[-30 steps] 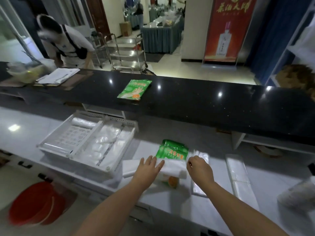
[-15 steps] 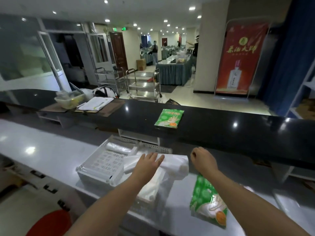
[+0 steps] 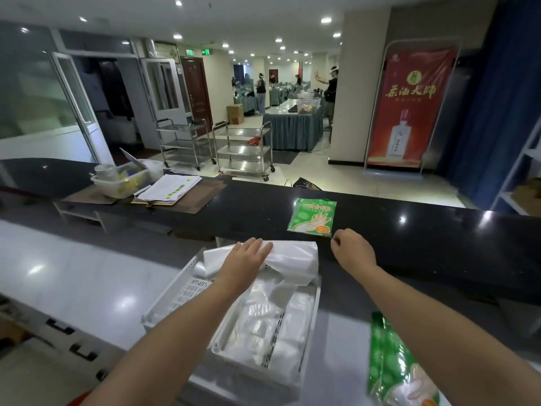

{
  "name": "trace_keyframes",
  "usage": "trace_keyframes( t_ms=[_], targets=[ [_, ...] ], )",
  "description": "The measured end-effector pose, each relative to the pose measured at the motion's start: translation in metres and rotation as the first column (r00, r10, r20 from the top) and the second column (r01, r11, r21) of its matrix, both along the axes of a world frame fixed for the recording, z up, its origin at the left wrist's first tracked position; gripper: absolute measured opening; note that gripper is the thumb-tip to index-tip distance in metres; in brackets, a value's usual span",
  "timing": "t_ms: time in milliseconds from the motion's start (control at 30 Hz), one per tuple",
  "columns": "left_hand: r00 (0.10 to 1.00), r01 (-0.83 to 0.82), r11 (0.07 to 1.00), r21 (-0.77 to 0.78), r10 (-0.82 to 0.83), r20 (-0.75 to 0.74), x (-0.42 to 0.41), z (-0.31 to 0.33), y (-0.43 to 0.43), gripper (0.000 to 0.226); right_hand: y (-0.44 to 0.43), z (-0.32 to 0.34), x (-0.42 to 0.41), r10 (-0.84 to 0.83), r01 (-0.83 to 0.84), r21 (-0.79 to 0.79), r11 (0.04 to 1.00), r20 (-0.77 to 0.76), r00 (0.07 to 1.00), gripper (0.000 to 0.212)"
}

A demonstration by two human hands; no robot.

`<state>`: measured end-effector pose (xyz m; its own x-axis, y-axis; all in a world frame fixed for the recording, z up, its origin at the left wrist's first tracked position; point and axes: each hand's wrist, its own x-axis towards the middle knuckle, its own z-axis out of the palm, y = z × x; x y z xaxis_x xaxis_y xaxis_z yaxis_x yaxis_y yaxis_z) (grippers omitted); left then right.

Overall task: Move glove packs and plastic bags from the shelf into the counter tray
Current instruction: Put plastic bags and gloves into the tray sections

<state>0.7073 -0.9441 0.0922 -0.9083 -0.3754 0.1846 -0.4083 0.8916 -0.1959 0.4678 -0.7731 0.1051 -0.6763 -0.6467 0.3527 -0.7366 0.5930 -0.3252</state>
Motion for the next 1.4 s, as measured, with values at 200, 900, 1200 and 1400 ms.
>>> trace_keyframes(
  t_ms=[200, 900, 1200, 1400],
  targets=[
    [0.995, -0.014, 0.999, -0.030, 0.011, -0.095, -0.023, 0.021, -0.054, 0.080, -0.055, 0.008, -0.045, -0.004, 0.004, 0.014, 1.000, 0.008, 1.000, 0.020],
    [0.981, -0.071, 0.994, 0.080, 0.084, -0.175, -0.049, 0.029, -0.192, 0.073, -0.178, -0.041, -0.101, -0.099, 0.088, 0.111, 0.990, 0.096, 0.990, 0.024],
    [0.990, 0.047, 0.991, 0.127, -0.030, -0.135, -0.028, 0.032, -0.228, 0.069, -0.217, -0.042, 0.032, 0.212, -0.223, -0.094, 0.970, -0.114, 0.971, 0.052],
    [0.981, 0.161, 0.974, 0.162, -0.141, -0.130, -0.023, 0.019, -0.218, 0.069, -0.204, -0.059, 0.072, 0.018, -0.005, 0.218, 0.976, -0.056, 0.998, 0.085]
  ],
)
